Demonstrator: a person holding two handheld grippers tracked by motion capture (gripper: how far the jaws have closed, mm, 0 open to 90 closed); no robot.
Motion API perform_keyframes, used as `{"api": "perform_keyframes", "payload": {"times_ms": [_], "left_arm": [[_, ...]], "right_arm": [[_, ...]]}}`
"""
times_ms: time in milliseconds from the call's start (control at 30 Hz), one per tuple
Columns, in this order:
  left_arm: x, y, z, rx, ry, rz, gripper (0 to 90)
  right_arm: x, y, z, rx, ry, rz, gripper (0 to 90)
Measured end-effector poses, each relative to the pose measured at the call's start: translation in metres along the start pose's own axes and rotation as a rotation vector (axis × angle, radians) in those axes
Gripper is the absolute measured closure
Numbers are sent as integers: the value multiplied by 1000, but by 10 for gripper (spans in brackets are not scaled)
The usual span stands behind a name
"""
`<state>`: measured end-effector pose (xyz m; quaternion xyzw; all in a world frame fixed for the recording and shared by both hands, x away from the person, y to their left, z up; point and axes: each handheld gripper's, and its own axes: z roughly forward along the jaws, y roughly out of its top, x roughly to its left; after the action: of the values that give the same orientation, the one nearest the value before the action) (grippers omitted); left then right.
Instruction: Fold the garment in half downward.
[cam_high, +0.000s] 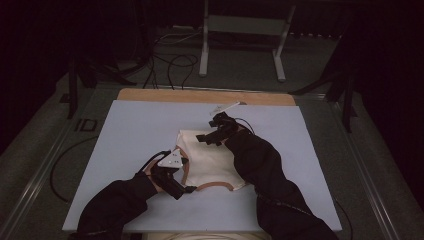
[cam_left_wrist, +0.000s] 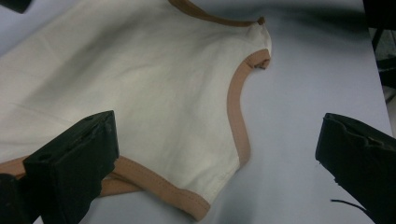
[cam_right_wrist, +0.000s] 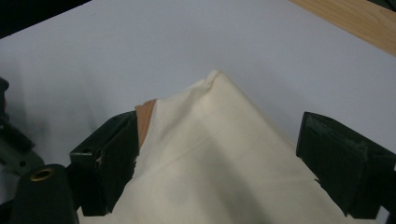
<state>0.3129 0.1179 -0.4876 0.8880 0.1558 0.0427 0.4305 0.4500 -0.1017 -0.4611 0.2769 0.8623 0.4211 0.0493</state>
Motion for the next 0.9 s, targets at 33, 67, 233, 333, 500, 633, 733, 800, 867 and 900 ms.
{"api": "perform_keyframes", "payload": {"times_ms": [33, 67, 233, 333, 500, 633, 733, 800, 867, 900], "left_arm": [[0, -1, 1, 11, -5, -8, 2], [1, -2, 2, 20, -15, -12, 5], [0, -7, 5, 45, -5, 10, 19], [1, -9, 7, 45, -10, 1, 24], [2, -9, 5, 39, -3, 1, 28], [1, -10, 7, 53, -8, 22, 32], [1, -11, 10, 61, -13, 23, 32], [1, -11, 11, 68, -14, 23, 32], [1, -11, 11, 76, -12, 29, 34], [0, -11, 11, 76, -15, 32, 34]], "right_arm": [[0, 1, 2, 1, 3, 1, 131], [1, 3, 4, 4, 6, 6, 131], [4, 10, 16, 16, 17, -3, 131], [8, 15, 24, 22, 26, -10, 131], [12, 20, 37, 42, 38, -17, 131], [12, 22, 45, 53, 41, -18, 131], [12, 23, 50, 57, 51, -14, 131], [12, 24, 52, 60, 46, -20, 131], [13, 26, 55, 68, 48, -18, 132], [13, 26, 56, 68, 49, -24, 133]]}}
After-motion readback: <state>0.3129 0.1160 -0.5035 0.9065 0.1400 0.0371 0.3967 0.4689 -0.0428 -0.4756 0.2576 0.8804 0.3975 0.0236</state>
